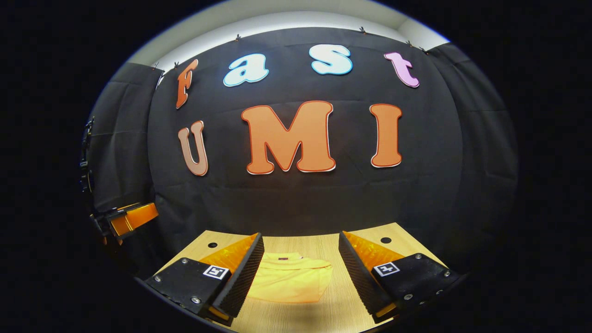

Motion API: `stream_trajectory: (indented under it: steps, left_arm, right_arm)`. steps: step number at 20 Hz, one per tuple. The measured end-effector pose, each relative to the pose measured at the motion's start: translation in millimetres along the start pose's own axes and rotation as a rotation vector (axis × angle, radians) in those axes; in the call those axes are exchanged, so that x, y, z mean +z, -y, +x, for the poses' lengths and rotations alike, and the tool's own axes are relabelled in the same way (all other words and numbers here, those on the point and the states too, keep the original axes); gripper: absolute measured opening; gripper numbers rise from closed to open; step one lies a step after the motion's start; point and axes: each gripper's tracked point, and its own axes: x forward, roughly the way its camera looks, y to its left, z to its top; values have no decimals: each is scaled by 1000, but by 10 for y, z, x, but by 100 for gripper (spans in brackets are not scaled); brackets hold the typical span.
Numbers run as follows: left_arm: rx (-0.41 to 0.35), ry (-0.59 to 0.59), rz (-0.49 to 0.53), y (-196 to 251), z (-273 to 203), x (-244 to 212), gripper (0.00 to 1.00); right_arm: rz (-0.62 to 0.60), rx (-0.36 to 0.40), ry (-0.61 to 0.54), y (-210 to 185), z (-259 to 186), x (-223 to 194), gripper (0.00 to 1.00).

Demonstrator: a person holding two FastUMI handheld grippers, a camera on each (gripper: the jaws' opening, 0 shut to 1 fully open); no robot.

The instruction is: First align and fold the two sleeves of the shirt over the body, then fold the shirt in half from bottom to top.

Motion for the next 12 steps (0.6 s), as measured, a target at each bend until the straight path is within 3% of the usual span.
stream_trajectory:
  steps: [6, 12]
  left_arm:
    - [52, -21, 13, 32, 3, -94, 98]
    - [72, -17, -58, 230, -57, -134, 98]
  right_arm:
    - [-1, 5, -27, 208, 13, -20, 98]
    - [-58, 16, -8, 384, -5, 84, 98]
